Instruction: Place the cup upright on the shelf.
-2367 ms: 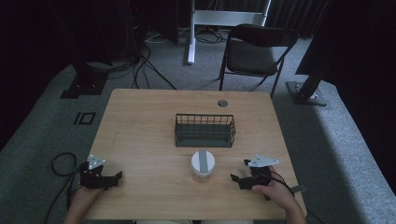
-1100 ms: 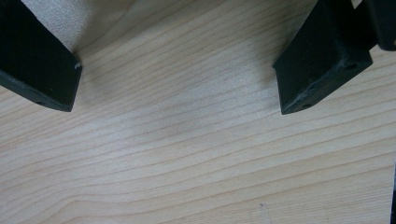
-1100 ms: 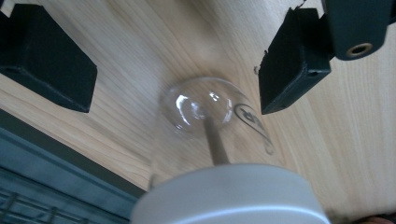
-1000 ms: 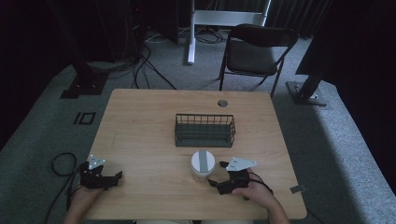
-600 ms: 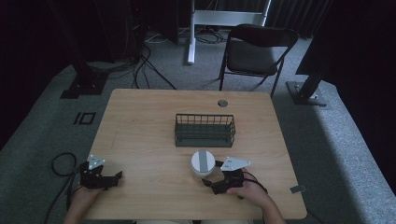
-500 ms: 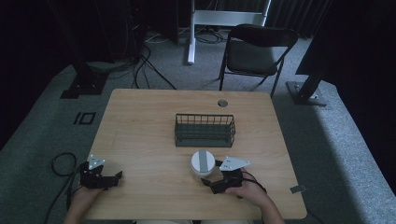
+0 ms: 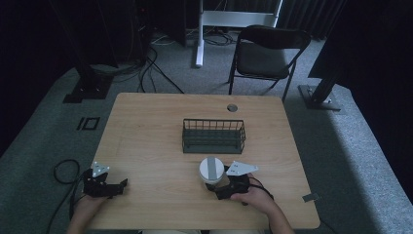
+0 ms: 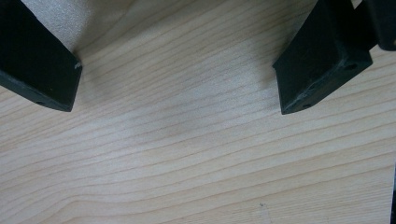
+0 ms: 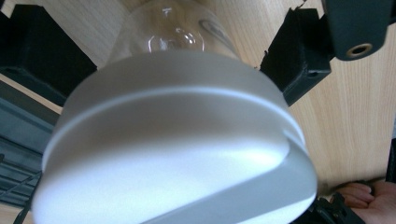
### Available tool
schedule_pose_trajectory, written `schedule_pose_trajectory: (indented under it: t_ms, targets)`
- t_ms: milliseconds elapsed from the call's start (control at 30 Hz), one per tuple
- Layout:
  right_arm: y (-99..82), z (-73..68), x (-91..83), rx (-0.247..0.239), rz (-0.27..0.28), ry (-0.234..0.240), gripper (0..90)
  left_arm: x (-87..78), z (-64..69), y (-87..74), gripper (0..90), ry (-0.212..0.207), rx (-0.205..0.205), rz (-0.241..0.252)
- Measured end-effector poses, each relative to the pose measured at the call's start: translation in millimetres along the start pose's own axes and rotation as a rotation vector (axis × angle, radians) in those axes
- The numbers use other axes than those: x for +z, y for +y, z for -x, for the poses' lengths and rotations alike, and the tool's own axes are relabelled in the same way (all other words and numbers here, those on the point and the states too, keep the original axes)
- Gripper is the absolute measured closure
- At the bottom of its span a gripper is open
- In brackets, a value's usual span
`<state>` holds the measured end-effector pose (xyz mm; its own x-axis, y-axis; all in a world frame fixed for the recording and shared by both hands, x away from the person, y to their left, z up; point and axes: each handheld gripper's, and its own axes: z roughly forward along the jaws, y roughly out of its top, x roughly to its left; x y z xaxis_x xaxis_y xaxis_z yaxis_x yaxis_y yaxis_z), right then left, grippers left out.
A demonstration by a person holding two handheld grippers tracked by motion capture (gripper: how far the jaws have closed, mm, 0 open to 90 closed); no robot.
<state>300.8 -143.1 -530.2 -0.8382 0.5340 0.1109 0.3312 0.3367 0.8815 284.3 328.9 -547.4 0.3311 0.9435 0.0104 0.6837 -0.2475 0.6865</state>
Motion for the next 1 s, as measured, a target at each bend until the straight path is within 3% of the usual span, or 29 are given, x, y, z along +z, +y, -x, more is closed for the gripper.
schedule_pose_trajectory:
  t_ms: [433, 833, 1000]
  targets:
    - [1.1, -1.3, 7.0, 0.004, 0.032, 0.001, 12.8, 0.0, 0.0, 0.0, 0.6, 0.000, 0.000, 0.001]
    - [2.6, -2.8, 10.8, -0.033, 0.031, -0.016, 16.5, 0.0, 0.0, 0.0, 0.6, 0.000, 0.000, 0.000]
    - [5.4, -2.2, 12.0, -0.017, 0.047, -0.030, 18.2, 0.0, 0.0, 0.0, 0.6, 0.000, 0.000, 0.000]
